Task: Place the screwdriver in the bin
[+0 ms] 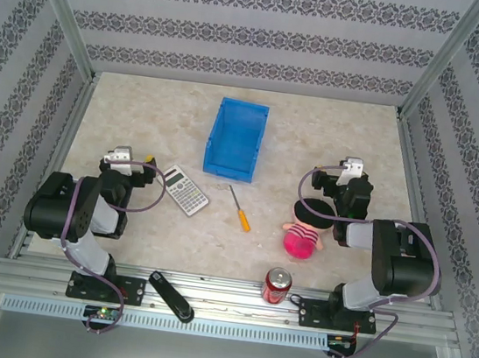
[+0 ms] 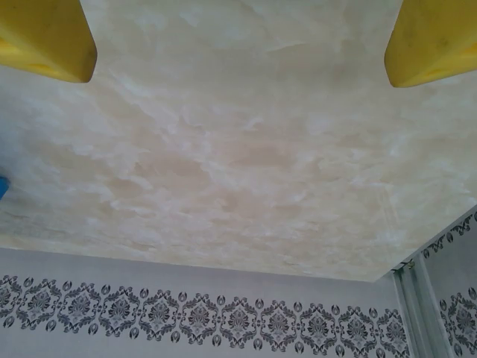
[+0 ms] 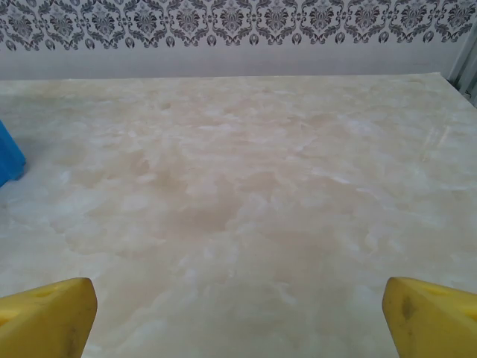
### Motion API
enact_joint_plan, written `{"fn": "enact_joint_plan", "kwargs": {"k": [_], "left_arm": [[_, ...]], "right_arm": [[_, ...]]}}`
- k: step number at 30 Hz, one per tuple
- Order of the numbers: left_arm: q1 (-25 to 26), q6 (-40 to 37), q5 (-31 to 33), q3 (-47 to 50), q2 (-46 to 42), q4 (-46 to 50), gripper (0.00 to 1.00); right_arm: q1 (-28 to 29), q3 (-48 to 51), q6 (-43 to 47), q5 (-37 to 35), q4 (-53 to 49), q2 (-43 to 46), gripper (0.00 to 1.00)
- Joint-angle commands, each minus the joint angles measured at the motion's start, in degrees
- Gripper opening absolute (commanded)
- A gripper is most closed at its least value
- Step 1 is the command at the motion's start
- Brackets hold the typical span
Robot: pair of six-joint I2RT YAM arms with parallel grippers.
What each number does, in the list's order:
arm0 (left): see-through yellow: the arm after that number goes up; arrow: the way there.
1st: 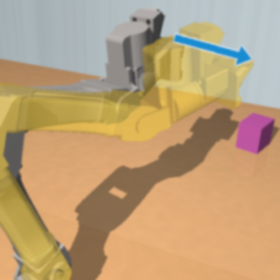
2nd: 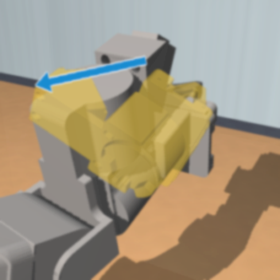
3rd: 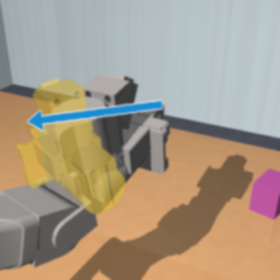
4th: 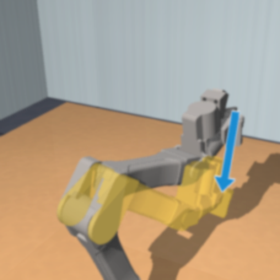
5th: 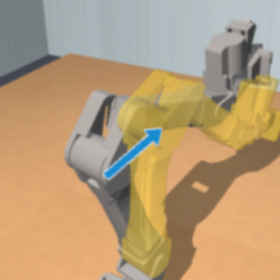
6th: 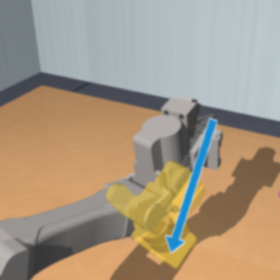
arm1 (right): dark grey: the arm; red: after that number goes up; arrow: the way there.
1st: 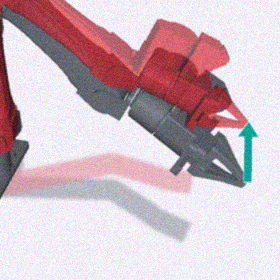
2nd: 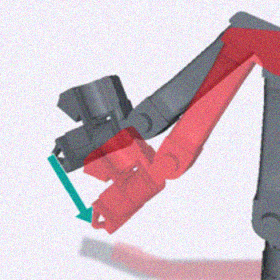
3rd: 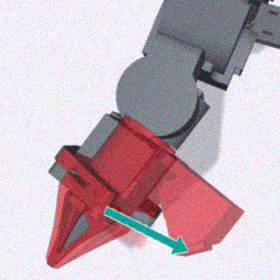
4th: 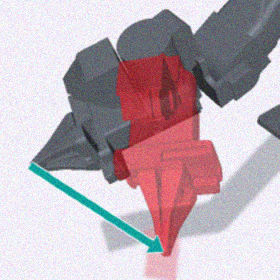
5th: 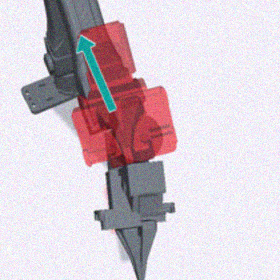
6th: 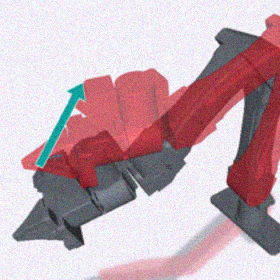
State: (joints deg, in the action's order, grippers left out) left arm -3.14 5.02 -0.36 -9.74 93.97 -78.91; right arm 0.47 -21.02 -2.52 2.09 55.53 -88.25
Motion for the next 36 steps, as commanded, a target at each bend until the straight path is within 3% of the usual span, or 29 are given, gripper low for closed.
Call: {"fn": "enact_joint_plan", "kwargs": {"k": [1, 12, 22, 27, 36], "left_arm": [[-0.6, -0.2, 0.0, 0.3, 0.2, -2.8, 0.99], [-0.6, -0.2, -0.1, 0.3, 0.2, -2.8, 0.99], [-0.6, -1.5, -4.6, -0.1, 0.3, -2.5, 0.99], [-0.6, -0.8, -2.1, -3.5, -1.9, 6.8, 0.99], [-0.6, -2.0, -6.0, -8.4, -3.4, 17.1, 0.99]], "right_arm": [[-0.5, 0.1, 0.9, 1.2, 0.9, 0.1, 0.98], [-0.5, 0.0, 0.8, 1.2, 0.8, 0.0, 0.98], [-0.5, 0.0, 0.8, 1.2, 0.8, 0.1, 0.98], [-0.5, 0.0, 0.8, 1.2, 0.8, 0.1, 0.98], [-0.3, -0.3, -0.1, -3.4, 0.0, 0.5, 0.98]]}}
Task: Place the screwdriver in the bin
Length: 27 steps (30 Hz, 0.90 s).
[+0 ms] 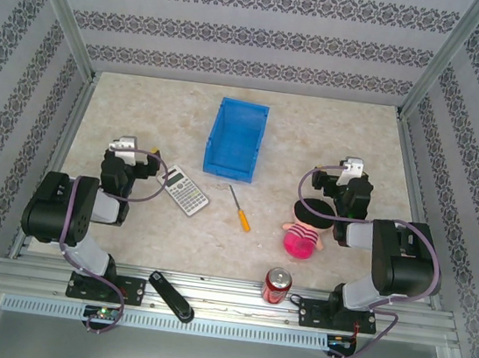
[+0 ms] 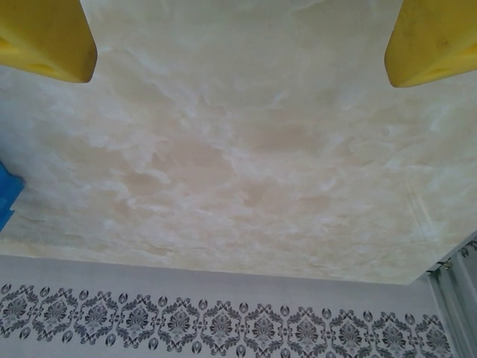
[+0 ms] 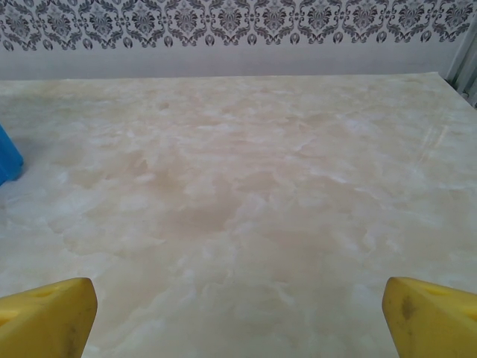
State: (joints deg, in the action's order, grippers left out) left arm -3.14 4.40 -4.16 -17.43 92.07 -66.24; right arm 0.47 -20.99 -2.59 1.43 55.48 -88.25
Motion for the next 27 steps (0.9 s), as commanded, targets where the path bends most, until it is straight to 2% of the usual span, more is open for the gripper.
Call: {"fn": "enact_joint_plan", "kwargs": {"k": [1, 3, 9, 13, 16, 18, 19, 22, 24, 27], "left_arm": [[-0.6, -1.8, -2.8, -0.7, -2.5, 5.4, 0.99], [-0.6, -2.0, -3.3, -1.5, -6.5, 10.3, 0.99], [-0.6, -3.3, -5.5, -9.2, -15.3, 32.5, 0.99], [-0.5, -5.0, -4.8, -19.8, -18.3, 56.5, 0.99], [-0.6, -10.6, -5.9, -26.5, -21.0, 71.1, 0.99], [-0.6, -13.1, -5.5, -31.1, -22.4, 80.8, 0.99], [-0.6, -13.9, -5.3, -33.3, -23.0, 85.3, 0.99], [-0.6, -15.4, -6.1, -38.0, -24.8, 96.4, 0.99], [-0.6, -15.2, -6.8, -39.8, -26.2, 101.2, 0.99], [-0.6, -15.3, -9.6, -42.7, -27.8, 108.0, 0.99]], "right_arm": [[0.0, -0.5, -0.6, -5.5, -1.0, 1.3, 0.98], [0.1, -1.2, -1.6, -8.7, -5.8, 4.8, 0.98], [0.1, -4.8, -2.9, -9.8, -21.5, 16.6, 0.98], [0.2, -13.6, -10.2, -9.8, -44.4, 25.1, 0.98], [0.7, -22.3, -14.9, -6.2, -63.0, 28.9, 0.98], [2.1, -23.8, -17.0, -2.3, -67.7, 32.1, 0.98], [4.2, -23.9, -17.0, -1.4, -69.0, 34.2, 0.98], [13.7, -26.5, -16.1, -4.6, -76.0, 37.8, 0.98], [20.2, -28.7, -16.1, -8.3, -81.1, 38.1, 0.98], [27.2, -32.7, -18.0, -8.3, -88.1, 36.0, 0.98]]}}
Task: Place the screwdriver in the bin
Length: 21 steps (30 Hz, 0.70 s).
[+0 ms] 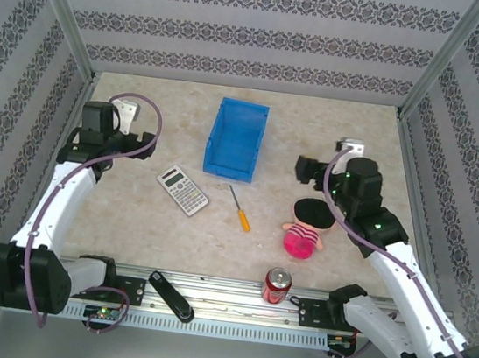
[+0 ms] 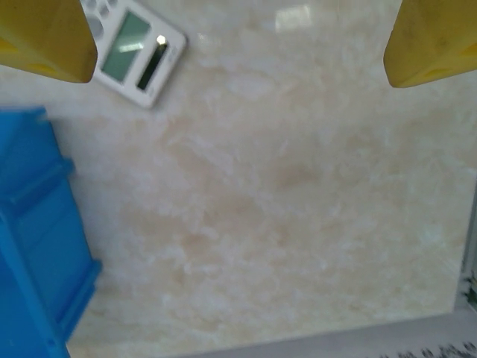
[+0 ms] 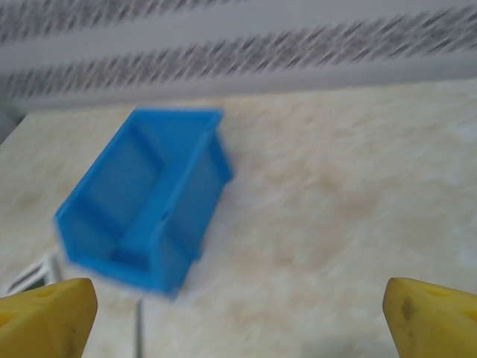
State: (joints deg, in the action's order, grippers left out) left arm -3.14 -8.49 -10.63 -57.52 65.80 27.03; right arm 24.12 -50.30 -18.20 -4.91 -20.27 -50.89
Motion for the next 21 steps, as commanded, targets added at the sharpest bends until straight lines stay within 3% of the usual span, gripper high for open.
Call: {"fn": "enact_joint_plan", "kwargs": {"k": [1, 10, 15, 19, 21], "left_arm": [[-0.6, -2.6, -4.1, -3.8, -1.9, 16.8, 0.99], [-0.5, -0.8, -3.9, -9.7, -3.1, 24.7, 0.99], [-0.5, 2.3, -5.5, -9.9, -4.1, 24.4, 0.99], [-0.5, 1.6, -7.1, -10.9, -3.3, 25.4, 0.99], [-0.5, 1.9, -6.6, -11.4, -2.9, 25.4, 0.99]], "right_arm": [[5.9, -4.8, -3.3, -2.0, -14.7, -2.6, 0.98], [21.0, -10.2, -9.6, -1.3, -19.5, -17.9, 0.96], [23.2, -8.7, -12.8, 2.2, -13.8, -25.5, 0.89], [23.5, -8.8, -14.0, 4.2, -11.5, -30.9, 0.76], [23.6, -9.8, -14.0, 4.8, -12.4, -33.9, 0.76]]}}
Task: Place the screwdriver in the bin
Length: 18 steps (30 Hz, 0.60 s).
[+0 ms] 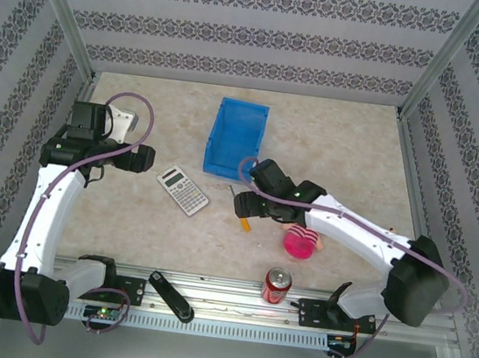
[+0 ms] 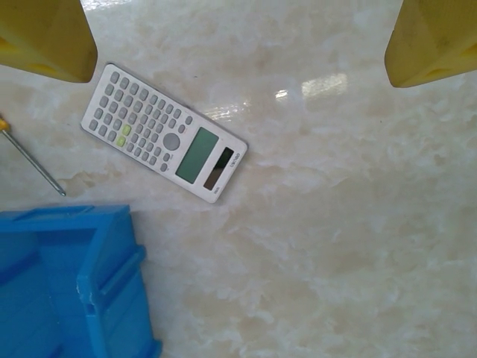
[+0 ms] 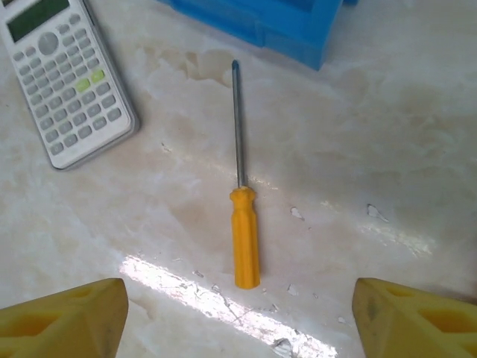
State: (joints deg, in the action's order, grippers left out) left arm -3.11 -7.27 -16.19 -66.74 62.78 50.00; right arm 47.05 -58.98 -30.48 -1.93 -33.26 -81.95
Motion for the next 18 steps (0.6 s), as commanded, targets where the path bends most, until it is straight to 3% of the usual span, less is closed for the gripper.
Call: {"fn": "enact_joint_plan", "kwargs": {"k": [1, 6, 8, 18], "left_arm": [[-0.5, 0.9, -1.0, -2.4, 0.3, 2.4, 0.99], [-0.5, 0.8, -1.8, -2.4, 0.9, 1.7, 0.99], [-0.5, 0.6, -1.9, -2.6, 1.6, 1.6, 0.99], [-0.5, 1.9, -0.3, -1.8, 2.5, -0.1, 0.99]], "right_arm": [[0.8, -1.3, -1.8, 1.9, 0.5, -4.2, 0.76], [1.7, -3.0, -1.1, 0.8, -0.9, -10.3, 0.76], [1.8, -3.9, -0.6, 1.1, -1.0, -12.7, 0.7], [2.6, -7.4, 0.6, -1.6, -3.1, -21.1, 0.65]]}}
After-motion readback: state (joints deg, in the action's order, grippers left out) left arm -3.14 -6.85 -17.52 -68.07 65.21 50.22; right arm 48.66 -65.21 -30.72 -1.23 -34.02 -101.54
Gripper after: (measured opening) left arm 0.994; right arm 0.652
